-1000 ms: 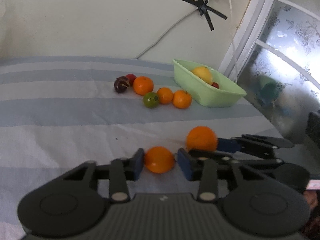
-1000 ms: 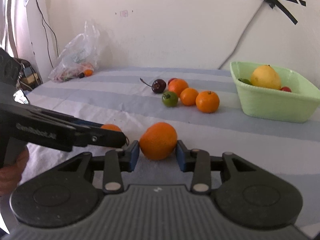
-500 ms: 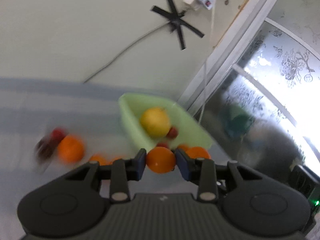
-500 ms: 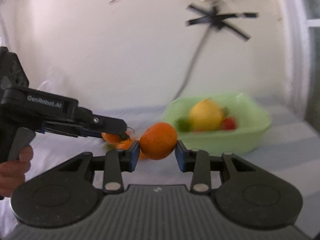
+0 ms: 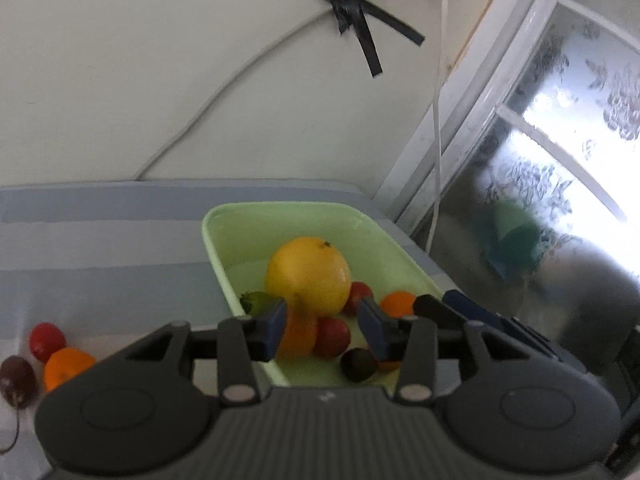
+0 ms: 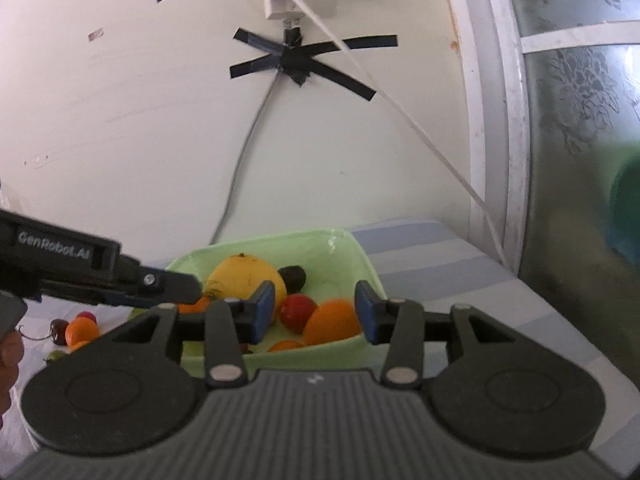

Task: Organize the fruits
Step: 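Carry the tangerine and orange into the green basin and open both grippers, then grasp the green lime with the left gripper while the right gripper grasps a tangerine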

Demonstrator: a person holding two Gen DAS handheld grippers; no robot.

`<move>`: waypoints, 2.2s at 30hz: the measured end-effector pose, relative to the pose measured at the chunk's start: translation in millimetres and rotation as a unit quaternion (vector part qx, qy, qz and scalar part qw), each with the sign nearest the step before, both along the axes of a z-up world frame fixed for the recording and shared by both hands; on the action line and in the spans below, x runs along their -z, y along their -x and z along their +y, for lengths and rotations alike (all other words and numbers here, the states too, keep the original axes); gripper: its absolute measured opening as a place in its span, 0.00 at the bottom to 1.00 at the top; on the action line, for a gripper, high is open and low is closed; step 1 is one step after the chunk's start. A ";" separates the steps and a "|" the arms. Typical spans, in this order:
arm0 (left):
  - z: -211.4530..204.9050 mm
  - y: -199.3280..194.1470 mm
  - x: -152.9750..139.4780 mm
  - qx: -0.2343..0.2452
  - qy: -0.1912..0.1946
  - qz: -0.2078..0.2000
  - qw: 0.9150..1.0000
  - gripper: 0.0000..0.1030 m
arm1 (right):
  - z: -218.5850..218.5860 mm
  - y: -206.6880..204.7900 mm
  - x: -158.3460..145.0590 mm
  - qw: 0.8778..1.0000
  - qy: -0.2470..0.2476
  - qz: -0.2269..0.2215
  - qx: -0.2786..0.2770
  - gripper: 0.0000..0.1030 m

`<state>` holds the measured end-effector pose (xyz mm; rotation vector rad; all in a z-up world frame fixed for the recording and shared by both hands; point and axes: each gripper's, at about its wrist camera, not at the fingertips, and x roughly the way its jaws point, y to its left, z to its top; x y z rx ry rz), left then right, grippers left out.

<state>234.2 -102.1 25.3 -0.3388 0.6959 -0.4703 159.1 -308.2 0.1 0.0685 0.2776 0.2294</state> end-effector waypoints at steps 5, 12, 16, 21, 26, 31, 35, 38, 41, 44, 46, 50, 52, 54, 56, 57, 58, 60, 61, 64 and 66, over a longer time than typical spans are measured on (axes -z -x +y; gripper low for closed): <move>45.9 35.2 -19.4 -0.039 0.052 -0.036 0.997 0.39 | -8.5 9.8 -1.4 0.999 -0.016 -0.024 0.025 0.45; 123.7 104.1 -8.3 -0.130 0.041 -0.038 0.990 0.39 | -8.8 25.9 -1.0 0.998 -0.043 -0.030 0.018 0.45; 150.4 125.0 10.9 -0.147 0.043 -0.015 0.988 0.39 | 8.1 46.9 -1.7 0.998 -0.057 -0.021 -0.026 0.45; 148.2 122.6 27.2 -0.129 0.046 -0.002 0.991 0.39 | 55.1 71.8 2.9 0.993 -0.014 0.011 -0.117 0.45; 128.5 109.3 32.5 -0.090 0.019 -0.008 0.996 0.45 | 106.3 70.2 14.5 0.985 0.075 0.030 -0.155 0.45; 116.9 93.4 37.5 -0.065 -0.014 -0.005 0.998 0.51 | 129.0 44.5 18.9 0.979 0.112 0.061 -0.159 0.45; 113.4 82.3 40.3 -0.057 -0.028 0.002 0.998 0.51 | 137.5 33.2 22.4 0.977 0.118 0.072 -0.161 0.45; 109.0 79.7 45.6 -0.050 -0.038 0.001 0.998 0.49 | 140.2 25.9 25.2 0.977 0.119 0.078 -0.160 0.45; 107.1 79.4 47.9 -0.053 -0.046 -0.012 0.997 0.40 | 141.1 19.8 27.4 0.976 0.115 0.092 -0.161 0.45; 113.1 79.3 49.8 -0.057 -0.033 -0.008 0.998 0.29 | 139.2 15.4 27.4 0.975 0.108 0.100 -0.164 0.41; 117.6 81.4 50.4 -0.055 -0.015 0.000 0.998 0.26 | 134.4 18.4 26.8 0.977 0.098 0.096 -0.164 0.37; 117.7 100.7 49.9 -0.051 -0.016 0.000 0.999 0.26 | 127.1 33.9 25.2 0.978 0.097 0.085 -0.161 0.36; 117.9 112.7 48.5 -0.046 -0.008 -0.001 0.999 0.26 | 118.4 48.3 26.9 0.979 0.089 0.090 -0.162 0.36; 114.7 127.4 46.4 -0.039 -0.008 -0.007 0.999 0.26 | 108.4 64.8 27.5 0.980 0.081 0.086 -0.160 0.36; 108.4 141.6 42.9 -0.032 -0.021 -0.019 0.999 0.26 | 96.8 82.1 27.8 0.981 0.070 0.083 -0.159 0.36; 104.8 148.1 41.3 -0.027 -0.028 -0.026 0.999 0.27 | 91.5 89.2 28.3 0.982 0.064 0.086 -0.158 0.36; 101.6 153.1 39.8 -0.023 -0.033 -0.031 0.999 0.27 | 86.5 95.8 29.2 0.982 0.058 0.089 -0.158 0.36; 95.0 161.2 38.4 -0.015 -0.048 -0.039 0.998 0.27 | 81.2 104.6 32.0 0.981 0.056 0.095 -0.159 0.37; 90.7 163.1 38.7 -0.013 -0.058 -0.042 0.997 0.27 | 80.7 106.7 34.2 0.981 0.061 0.098 -0.158 0.37; 81.6 161.4 41.6 -0.011 -0.076 -0.037 0.996 0.30 | 82.5 109.3 36.7 0.981 0.071 0.094 -0.156 0.37; 76.2 160.3 43.3 -0.017 -0.081 -0.035 0.996 0.36 | 85.8 108.1 36.5 0.981 0.074 0.093 -0.153 0.38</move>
